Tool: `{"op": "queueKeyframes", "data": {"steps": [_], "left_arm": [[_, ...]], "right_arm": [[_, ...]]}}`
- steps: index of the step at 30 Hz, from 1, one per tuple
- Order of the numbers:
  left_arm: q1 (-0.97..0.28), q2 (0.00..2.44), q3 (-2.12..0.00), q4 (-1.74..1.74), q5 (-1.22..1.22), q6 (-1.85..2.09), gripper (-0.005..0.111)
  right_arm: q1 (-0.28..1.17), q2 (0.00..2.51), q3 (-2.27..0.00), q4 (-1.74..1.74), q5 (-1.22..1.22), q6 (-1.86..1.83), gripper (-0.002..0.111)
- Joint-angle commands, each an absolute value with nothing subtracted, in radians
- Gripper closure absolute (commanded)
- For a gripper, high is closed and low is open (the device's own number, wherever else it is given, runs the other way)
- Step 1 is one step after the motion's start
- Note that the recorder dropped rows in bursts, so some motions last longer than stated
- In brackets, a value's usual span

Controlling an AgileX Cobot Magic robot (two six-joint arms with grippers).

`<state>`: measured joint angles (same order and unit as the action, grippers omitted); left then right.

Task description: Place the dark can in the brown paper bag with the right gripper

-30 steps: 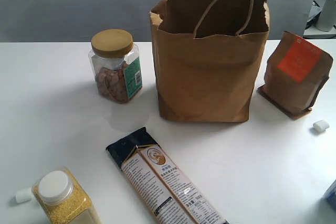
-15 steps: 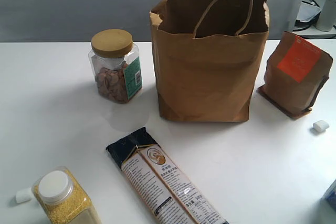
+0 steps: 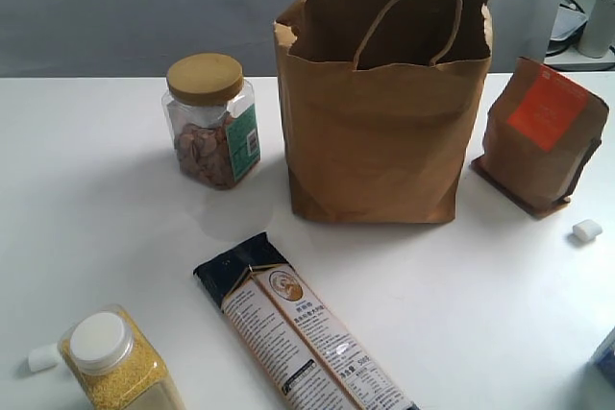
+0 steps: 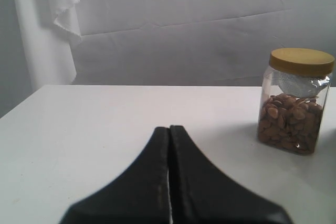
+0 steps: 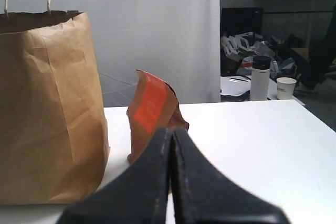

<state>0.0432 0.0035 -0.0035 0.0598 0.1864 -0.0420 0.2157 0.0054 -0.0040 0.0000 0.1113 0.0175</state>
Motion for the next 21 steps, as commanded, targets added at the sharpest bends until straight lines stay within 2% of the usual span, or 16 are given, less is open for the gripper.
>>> {"op": "queueKeyframes", "data": {"steps": [1,21], "left_arm": [[0.037,0.0,0.0,0.062,0.182,-0.046,0.107],[0.037,0.0,0.0,0.062,0.182,-0.046,0.107]], "right_arm": [[0.208,0.0,0.0,0.046,0.122,-0.033,0.108],[0.209,0.0,0.0,0.046,0.135,-0.024,0.108]]}}
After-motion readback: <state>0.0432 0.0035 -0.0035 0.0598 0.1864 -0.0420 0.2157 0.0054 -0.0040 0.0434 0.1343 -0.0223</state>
